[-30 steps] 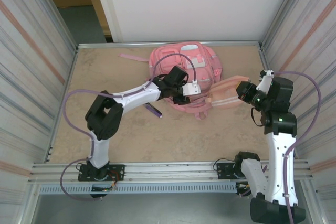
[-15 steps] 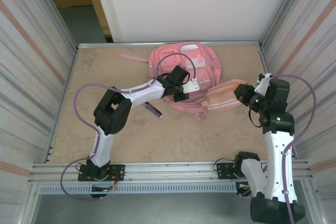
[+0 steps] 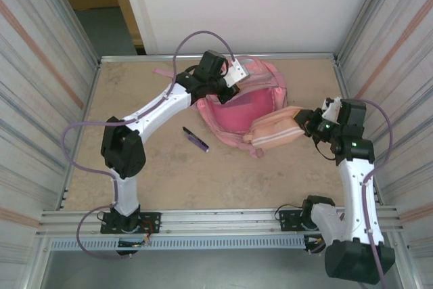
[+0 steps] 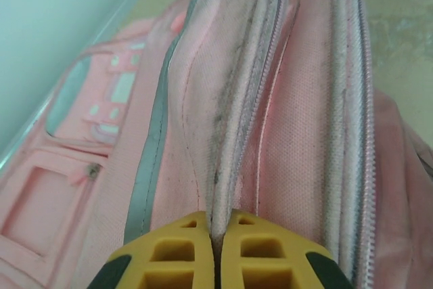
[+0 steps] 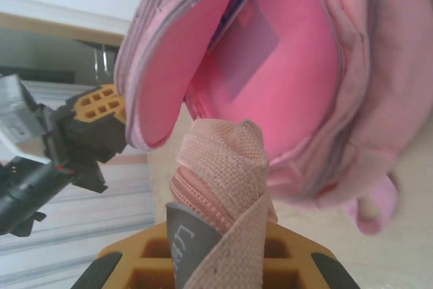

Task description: Pack books, pencil case, and school supplies into a backpack

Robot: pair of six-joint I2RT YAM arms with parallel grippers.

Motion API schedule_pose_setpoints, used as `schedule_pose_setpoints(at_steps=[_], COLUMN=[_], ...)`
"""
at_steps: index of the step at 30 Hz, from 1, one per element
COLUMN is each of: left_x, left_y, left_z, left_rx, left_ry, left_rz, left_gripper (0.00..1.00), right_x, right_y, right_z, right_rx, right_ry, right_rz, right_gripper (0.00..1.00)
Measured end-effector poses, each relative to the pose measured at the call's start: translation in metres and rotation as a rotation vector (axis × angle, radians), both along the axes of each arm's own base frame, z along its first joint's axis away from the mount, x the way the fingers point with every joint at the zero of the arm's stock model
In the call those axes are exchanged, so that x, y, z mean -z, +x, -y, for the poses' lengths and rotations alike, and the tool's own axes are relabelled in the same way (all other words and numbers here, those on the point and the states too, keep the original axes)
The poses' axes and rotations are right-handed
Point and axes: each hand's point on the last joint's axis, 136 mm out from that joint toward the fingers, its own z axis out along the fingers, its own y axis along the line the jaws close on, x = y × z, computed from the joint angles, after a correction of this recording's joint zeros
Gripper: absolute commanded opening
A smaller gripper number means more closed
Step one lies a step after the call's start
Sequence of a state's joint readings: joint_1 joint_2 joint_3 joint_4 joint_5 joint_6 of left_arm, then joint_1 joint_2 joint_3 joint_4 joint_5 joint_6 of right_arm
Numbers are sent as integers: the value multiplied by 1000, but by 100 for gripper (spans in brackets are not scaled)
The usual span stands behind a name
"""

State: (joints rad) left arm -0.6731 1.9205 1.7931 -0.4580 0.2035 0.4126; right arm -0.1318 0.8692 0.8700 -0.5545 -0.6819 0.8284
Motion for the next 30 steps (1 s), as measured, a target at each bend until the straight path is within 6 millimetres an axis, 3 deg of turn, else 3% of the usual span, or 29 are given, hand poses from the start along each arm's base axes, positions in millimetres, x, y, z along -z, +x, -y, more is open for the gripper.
schedule_pose_setpoints(at_steps=[3,11,20,24,30], left_x=[-2,-5,-7,-8,-8], left_y=[-9,-21,-29,-32,-32], left_z=[3,4,1,0,0], left_rx=[24,72,118,127,132], left_ry=[-5,-16,-34,-35,-33], left_rz=[-23,-77,-130,-142,-142], left_gripper=[0,0,0,0,0], right_x=[14,81,115,123,131], right_y=[15,71,124,141,158], right_z=[-17,-74,-73,-66,-64], right_rx=[-31,-91,-19,2,-36], right_ry=[33,31,140,178,90], right_rz=[-4,-105,-128,-130,-173], right_gripper=[0,0,0,31,47])
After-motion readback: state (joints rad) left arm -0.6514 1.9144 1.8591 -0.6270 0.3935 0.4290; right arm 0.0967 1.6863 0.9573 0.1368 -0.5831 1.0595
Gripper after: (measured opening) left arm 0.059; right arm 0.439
